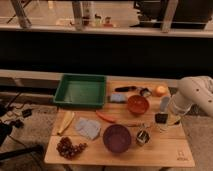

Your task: Place eraser in paper cup

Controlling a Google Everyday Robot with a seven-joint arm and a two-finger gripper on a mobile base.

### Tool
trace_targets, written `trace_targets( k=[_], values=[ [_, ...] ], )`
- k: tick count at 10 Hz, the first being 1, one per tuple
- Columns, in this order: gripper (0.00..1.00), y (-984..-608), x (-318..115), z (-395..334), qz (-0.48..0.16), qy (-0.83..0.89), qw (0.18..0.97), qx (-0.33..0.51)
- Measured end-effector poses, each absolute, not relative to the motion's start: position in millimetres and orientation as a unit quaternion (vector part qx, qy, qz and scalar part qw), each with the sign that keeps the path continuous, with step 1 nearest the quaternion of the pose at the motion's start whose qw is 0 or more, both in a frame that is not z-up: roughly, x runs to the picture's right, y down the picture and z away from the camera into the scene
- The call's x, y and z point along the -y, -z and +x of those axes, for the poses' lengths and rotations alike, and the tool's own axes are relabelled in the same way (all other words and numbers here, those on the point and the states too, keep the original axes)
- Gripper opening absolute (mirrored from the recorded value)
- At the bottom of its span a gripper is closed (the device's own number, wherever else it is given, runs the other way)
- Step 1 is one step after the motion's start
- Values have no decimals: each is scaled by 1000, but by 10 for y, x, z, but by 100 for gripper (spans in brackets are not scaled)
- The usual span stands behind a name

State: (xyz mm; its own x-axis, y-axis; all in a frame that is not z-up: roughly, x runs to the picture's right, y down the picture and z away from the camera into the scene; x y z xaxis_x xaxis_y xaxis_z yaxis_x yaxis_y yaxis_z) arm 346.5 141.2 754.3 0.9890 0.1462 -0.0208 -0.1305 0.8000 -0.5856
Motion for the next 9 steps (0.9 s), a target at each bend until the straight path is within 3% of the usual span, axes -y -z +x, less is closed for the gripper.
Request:
trace_targets(
  k=[2, 9],
  values=[
    [80, -7541, -1415, 3469, -308, -73, 949, 13],
    [80, -7553, -1431, 3472, -309, -73, 948, 12]
  ],
)
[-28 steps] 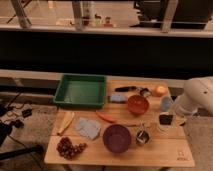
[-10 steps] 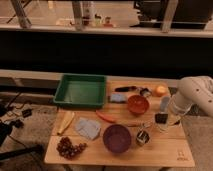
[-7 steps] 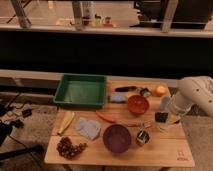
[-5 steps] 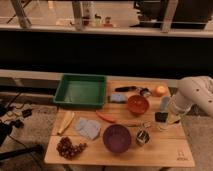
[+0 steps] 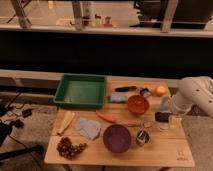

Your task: Place eraser in paper cup

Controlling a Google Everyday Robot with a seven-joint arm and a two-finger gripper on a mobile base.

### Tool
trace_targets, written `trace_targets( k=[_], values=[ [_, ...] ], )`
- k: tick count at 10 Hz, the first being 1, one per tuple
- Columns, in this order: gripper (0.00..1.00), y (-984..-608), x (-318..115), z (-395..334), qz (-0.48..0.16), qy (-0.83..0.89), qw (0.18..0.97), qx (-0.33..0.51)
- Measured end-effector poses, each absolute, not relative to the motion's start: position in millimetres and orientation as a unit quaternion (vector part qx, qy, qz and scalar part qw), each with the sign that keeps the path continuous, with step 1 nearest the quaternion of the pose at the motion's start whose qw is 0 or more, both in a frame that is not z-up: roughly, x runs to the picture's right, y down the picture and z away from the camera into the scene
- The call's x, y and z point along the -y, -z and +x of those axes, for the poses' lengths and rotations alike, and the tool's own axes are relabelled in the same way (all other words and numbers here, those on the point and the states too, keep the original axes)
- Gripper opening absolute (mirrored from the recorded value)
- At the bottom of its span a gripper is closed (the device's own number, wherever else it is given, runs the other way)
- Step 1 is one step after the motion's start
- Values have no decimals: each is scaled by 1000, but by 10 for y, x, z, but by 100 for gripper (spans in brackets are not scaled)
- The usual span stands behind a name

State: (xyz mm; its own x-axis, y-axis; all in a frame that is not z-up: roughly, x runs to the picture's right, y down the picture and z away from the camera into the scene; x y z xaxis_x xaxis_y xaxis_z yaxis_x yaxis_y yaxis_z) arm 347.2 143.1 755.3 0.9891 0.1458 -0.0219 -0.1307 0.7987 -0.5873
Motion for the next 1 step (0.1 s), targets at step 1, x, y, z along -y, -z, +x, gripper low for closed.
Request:
trace_targets(
  k=[1],
  values=[
    [80, -7553, -1431, 3471, -309, -73, 948, 12]
  ],
)
